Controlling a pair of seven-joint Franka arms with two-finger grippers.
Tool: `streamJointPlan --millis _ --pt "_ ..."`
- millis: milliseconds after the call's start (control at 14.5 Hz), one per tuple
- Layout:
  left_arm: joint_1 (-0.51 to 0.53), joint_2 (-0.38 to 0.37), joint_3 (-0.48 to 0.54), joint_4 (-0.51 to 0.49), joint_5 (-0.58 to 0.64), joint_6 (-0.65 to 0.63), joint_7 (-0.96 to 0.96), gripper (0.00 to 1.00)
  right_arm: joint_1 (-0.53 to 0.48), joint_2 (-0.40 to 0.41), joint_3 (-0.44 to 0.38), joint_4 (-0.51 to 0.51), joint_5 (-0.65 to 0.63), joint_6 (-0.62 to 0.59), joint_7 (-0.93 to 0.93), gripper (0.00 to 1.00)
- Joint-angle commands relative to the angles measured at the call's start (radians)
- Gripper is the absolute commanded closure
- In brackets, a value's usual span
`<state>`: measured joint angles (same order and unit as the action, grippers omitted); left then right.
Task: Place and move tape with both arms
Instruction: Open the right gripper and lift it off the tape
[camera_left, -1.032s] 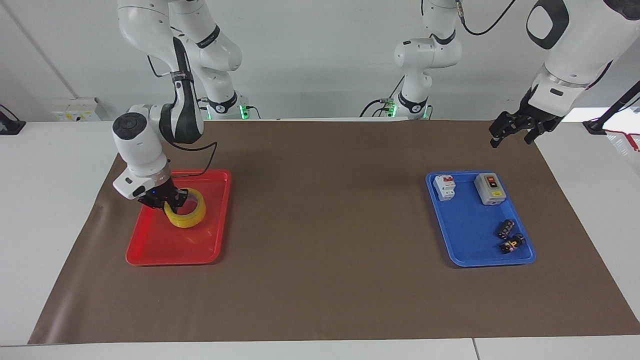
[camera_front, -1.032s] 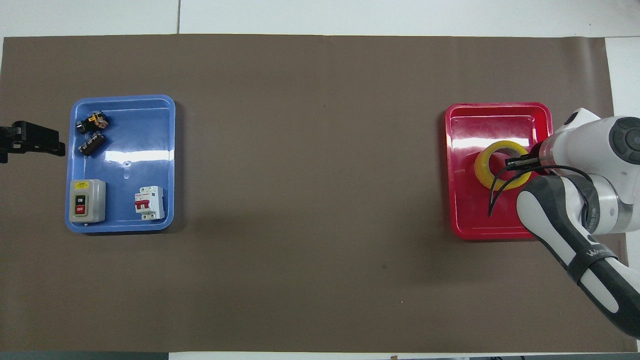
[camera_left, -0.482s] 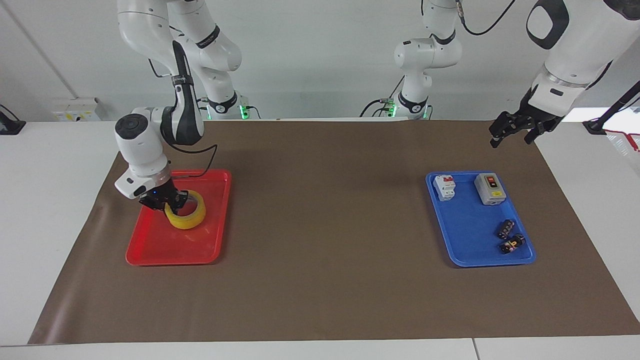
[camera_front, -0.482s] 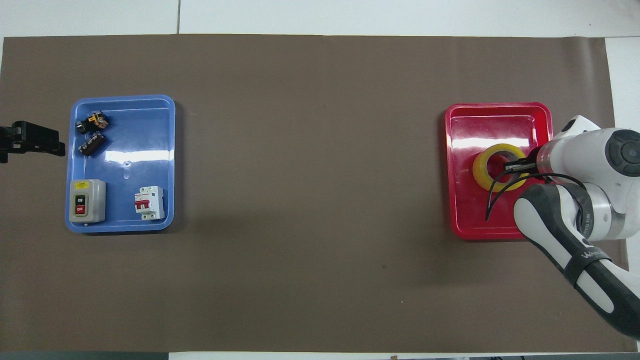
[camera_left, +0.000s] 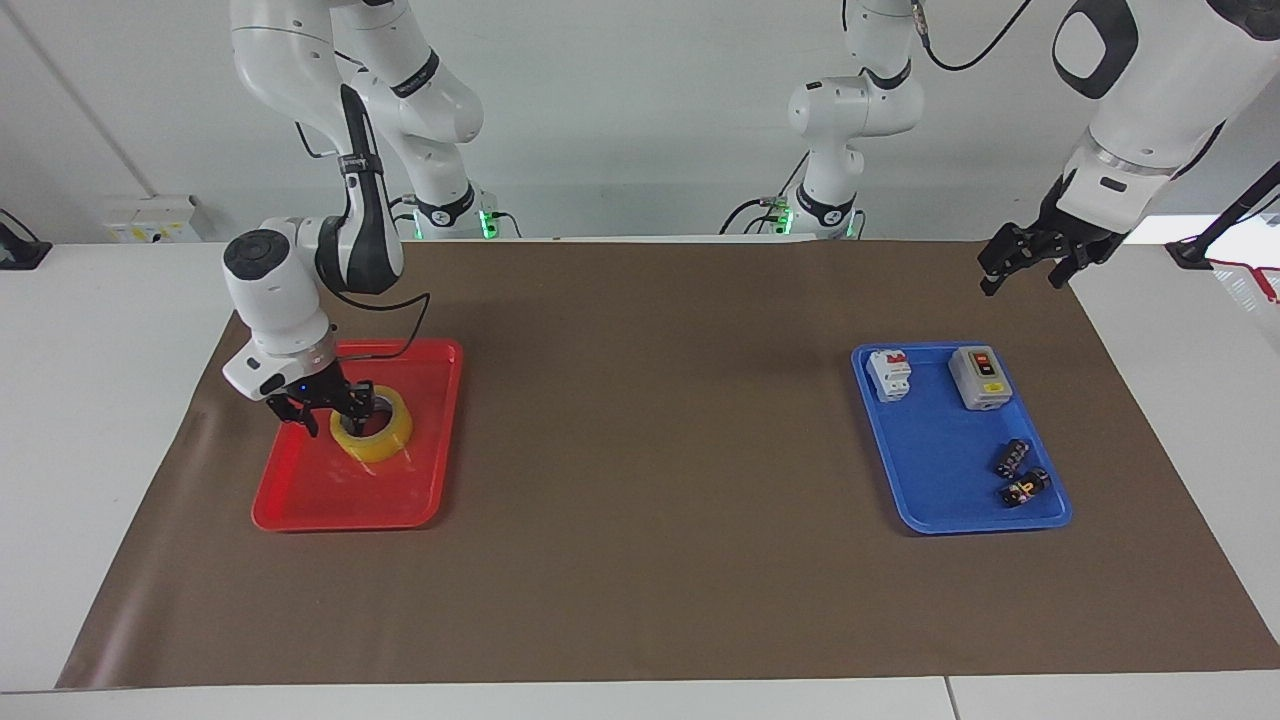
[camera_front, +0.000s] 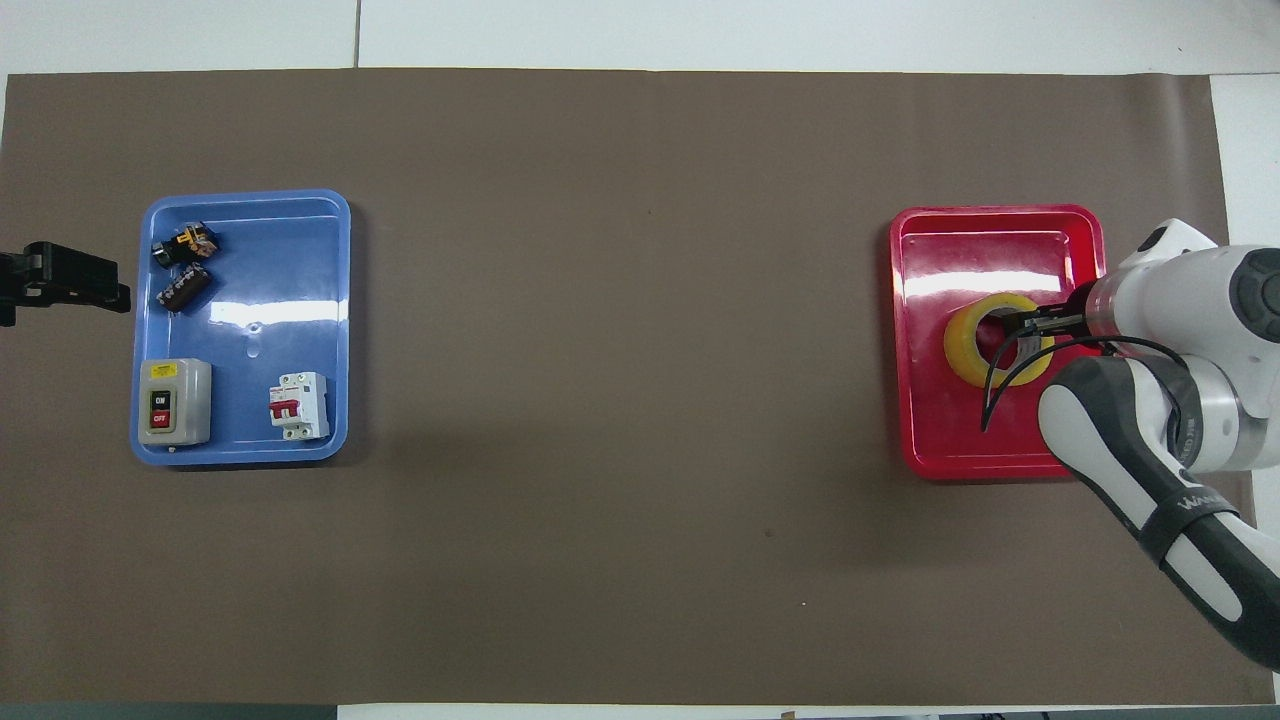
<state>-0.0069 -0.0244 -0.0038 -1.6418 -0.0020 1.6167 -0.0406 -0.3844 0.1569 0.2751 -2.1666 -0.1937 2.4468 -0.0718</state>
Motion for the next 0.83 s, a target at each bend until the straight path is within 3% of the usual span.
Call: streamJointPlan --millis 0,482,757 --pt "0.007 -0.011 -0.002 -0.004 -0.016 -0.012 0.011 0.0 0.033 -0.019 0.021 0.175 0.023 -0.194 0.045 0.0" --pt "0.007 -0.011 -0.002 -0.004 -0.016 -0.012 0.011 0.0 0.098 -0.077 0.05 0.404 0.051 -0.491 0.349 0.0" --pt "0.007 -0.011 -0.002 -0.004 -0.016 -0.012 0.011 0.0 0.082 -0.126 0.053 0.525 0.102 -0.662 0.356 0.0"
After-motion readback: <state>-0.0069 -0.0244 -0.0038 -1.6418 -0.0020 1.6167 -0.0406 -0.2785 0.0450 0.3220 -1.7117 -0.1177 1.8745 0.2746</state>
